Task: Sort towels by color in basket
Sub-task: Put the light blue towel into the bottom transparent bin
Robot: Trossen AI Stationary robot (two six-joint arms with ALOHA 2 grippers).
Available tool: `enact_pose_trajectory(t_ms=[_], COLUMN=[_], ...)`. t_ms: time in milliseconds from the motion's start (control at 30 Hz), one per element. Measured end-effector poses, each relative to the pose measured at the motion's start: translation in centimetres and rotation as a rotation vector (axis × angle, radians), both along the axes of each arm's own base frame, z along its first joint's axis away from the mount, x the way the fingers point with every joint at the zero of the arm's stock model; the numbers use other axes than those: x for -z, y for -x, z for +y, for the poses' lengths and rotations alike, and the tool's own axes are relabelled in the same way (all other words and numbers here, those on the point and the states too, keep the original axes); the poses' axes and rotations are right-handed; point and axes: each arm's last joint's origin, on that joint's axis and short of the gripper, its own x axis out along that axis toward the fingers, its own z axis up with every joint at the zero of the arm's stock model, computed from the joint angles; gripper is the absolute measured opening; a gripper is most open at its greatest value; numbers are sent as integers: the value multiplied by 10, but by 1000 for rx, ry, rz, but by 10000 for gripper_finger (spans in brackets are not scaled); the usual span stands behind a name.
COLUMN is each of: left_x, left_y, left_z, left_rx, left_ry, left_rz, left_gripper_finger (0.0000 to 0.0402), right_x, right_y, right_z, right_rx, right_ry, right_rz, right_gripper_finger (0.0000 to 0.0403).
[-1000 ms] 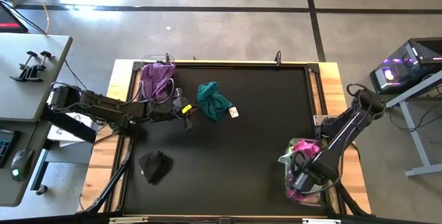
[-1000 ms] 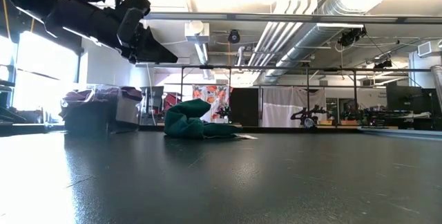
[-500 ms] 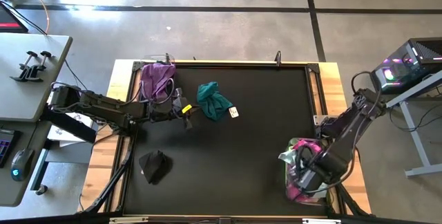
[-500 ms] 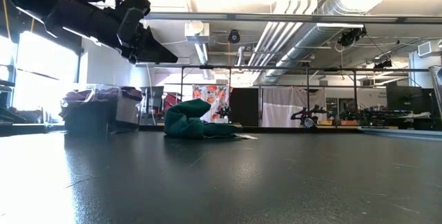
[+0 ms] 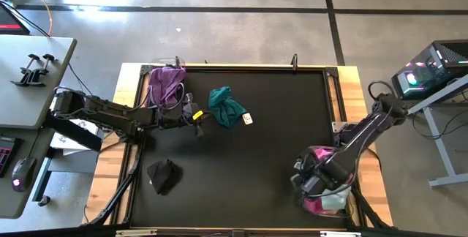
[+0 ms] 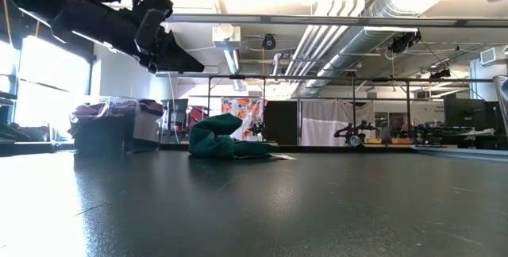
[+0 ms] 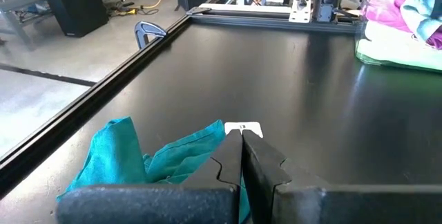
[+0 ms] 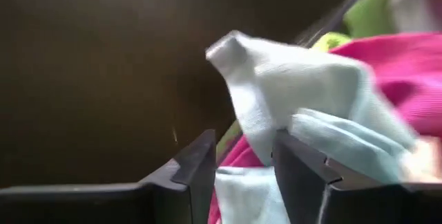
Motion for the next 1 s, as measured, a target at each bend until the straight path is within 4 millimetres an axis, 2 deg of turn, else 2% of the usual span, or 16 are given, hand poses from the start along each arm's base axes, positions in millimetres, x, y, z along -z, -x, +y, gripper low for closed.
enact_pose_trajectory(t_ms=[200,467,567,700,833,1000], left_x=[0,0,0,0,0,0], left_y=[0,0,0,0,0,0], left_z=[0,0,0,0,0,0], left_rx=[0,-1,-1,-2,-3,-4], left_ry=[0,2,1,1,0,0], left_rz=[0,-1,0,-1,0,0], left_gripper_finger=[0,0,0,0,0,0], right_x=[30,55,57,42,11,-24], right_y=[11,16,16,11,7,12], right_z=[-5,-8,-8,-6,1,9], right_rx=[91,109,107,93,69,75], right_ry=[-47,-63,-70,-28,-12,-6], right_rz=[91,77,69,51,39,51], right_gripper_finger=[124,124,124,124,124,123])
